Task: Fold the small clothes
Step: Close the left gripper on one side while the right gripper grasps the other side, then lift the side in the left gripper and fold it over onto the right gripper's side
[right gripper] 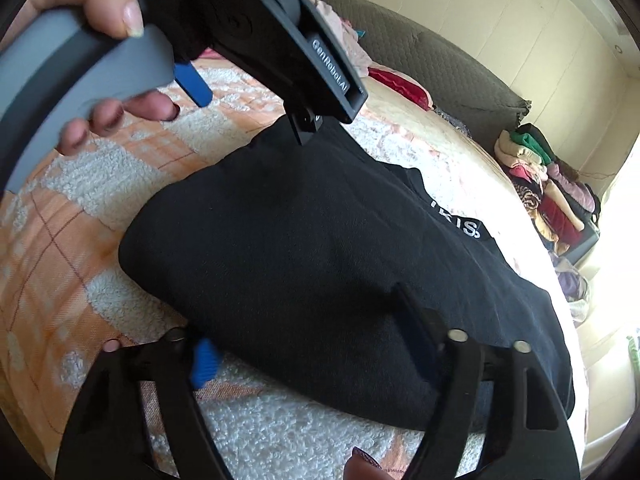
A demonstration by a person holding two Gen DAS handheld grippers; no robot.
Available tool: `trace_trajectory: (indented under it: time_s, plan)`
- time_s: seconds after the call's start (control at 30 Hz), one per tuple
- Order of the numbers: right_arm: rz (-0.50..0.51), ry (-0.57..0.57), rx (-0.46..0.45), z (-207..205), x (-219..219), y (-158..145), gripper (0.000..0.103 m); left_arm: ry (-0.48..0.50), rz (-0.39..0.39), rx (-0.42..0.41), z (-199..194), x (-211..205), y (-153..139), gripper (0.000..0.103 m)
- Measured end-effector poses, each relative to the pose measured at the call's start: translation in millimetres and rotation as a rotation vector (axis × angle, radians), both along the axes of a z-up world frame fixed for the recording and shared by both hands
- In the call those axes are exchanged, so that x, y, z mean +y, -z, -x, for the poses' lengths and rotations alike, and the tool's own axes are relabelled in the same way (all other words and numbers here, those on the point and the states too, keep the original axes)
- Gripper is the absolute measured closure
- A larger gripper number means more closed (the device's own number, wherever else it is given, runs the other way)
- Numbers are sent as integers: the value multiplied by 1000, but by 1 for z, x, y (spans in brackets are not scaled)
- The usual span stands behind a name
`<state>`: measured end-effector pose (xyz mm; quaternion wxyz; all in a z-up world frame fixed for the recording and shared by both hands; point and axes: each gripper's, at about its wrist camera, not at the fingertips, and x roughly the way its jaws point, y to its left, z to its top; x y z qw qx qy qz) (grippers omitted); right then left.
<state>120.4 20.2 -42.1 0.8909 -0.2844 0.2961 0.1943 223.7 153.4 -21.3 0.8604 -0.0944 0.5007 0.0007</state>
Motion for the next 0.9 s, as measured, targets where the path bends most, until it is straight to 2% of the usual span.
trace_trajectory:
  time_s: [0.03,0.07,0.13,0.3,0.5,0.6,0.67,0.73,0.77,0.83,0.9]
  plan:
    - [-18,-6,4,3,-2,-3,55,1,7,4,-1,0,1,10]
    - [-41,-17,11,5,-3,-5,75,1,18,9,-3,-1,2,10]
    - [-74,-30,3,8,-7,-11,87,3,26,19,-5,-4,3,10]
    - [-175,-23,-19,11,-23,-31,92,41,38,27,-7,-19,0,10]
    - [-265,-12,-22,15,-44,-50,93,43,143,27,-11,-30,-3,10]
    - [-290,-8,-40,18,-53,-56,94,49,166,16,-12,-39,-8,10]
    - [-313,-3,-47,20,-60,-59,94,63,166,7,-12,-47,-13,20]
    - [-328,1,-54,23,-67,-61,94,73,199,5,-12,-53,-17,39]
    - [-335,5,-57,19,-70,-61,94,78,203,2,-12,-57,-19,42]
    - [-347,12,-63,20,-76,-64,95,90,199,-12,-11,-65,-26,58]
    - [-356,20,-73,22,-82,-66,95,103,191,-29,-9,-74,-33,67]
